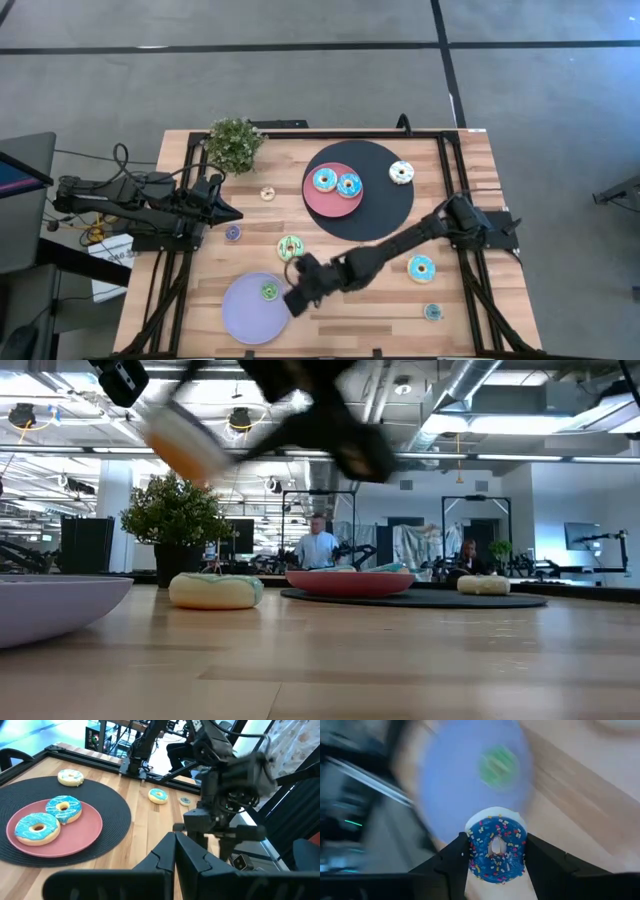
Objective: Pick & Place donuts
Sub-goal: Put the small dark blue donut on the purple plate, then put the big light blue donut on the pink plate
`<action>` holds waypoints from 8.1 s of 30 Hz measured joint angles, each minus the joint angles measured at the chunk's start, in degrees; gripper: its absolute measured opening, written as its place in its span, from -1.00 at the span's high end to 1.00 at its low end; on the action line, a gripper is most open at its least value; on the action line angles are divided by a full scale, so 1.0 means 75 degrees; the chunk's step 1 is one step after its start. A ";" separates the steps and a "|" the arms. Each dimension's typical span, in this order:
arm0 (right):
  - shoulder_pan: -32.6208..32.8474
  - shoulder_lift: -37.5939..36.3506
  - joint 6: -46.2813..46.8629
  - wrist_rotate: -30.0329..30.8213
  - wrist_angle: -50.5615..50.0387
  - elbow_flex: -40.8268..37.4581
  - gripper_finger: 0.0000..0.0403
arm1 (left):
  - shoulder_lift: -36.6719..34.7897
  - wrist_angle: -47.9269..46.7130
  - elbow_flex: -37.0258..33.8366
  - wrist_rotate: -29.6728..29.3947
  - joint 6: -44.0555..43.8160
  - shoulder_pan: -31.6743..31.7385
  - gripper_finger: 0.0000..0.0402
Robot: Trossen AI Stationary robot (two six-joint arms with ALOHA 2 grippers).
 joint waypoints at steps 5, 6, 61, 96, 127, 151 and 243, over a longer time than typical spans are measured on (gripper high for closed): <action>-0.0162 0.0006 0.0000 0.0014 0.0962 0.0003 0.17 | -0.0002 0.0000 0.0000 0.0033 0.0019 0.0001 1.00; -0.0133 0.0014 0.0018 0.0048 0.1095 0.0000 0.17 | -0.0002 -0.0004 0.0000 0.0033 0.0023 0.0002 1.00; -0.0148 0.2524 0.0381 -0.0893 -0.2147 0.3876 -0.10 | -0.0002 -0.0460 0.0000 0.0255 0.0230 -0.0001 1.00; -0.0338 0.1582 -0.1872 -0.1018 -0.3420 0.3872 -0.20 | 0.0001 -0.0455 0.0000 0.0243 -0.0382 -0.0001 1.00; 0.0059 -0.8261 -0.3127 0.0348 0.0339 -0.8790 0.99 | 0.3031 0.0910 0.0100 -0.5348 -0.0227 0.0015 -0.20; -0.1646 -1.3352 -0.5717 0.0368 -0.1459 -0.9489 1.00 | 0.6372 -0.2483 0.3112 -0.4749 -0.1088 0.0765 -0.18; -0.2599 -1.4895 -0.7333 -0.0642 -0.1909 -0.9482 1.00 | 1.0120 -0.2251 0.3136 -0.1284 -0.6065 -0.0455 -0.17</action>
